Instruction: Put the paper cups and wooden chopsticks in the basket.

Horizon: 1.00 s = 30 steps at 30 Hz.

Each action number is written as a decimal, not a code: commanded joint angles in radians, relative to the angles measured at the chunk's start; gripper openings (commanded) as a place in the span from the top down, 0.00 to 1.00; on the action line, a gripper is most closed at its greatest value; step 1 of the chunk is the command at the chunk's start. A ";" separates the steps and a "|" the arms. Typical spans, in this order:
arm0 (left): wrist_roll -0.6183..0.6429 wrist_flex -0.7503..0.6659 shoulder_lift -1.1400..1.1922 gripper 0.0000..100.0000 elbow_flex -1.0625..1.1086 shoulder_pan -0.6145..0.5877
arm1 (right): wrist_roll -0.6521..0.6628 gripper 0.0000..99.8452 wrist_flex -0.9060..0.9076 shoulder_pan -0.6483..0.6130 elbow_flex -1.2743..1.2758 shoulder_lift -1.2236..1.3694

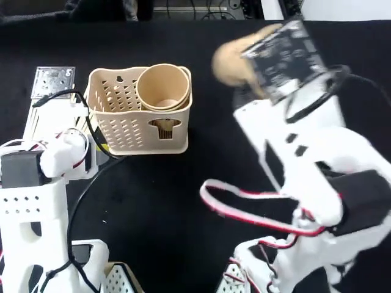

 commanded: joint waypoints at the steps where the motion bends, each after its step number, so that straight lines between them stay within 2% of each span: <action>1: 0.003 -0.003 -0.012 0.77 -0.010 0.007 | -0.031 0.99 0.035 -0.167 -0.076 0.071; 5: 0.003 -0.005 -0.012 0.77 -0.010 0.007 | -0.040 0.99 0.035 -0.267 -0.070 0.136; 15: -0.005 -0.048 -0.002 0.76 0.007 -0.189 | -0.058 0.99 0.032 -0.279 0.030 0.160; 23: -0.006 -0.081 0.000 0.76 0.012 -0.189 | -0.054 0.99 0.000 -0.278 -0.091 0.183; 30: -0.006 -0.123 0.000 0.76 0.031 -0.189 | -0.058 0.99 -0.003 -0.276 -0.272 0.377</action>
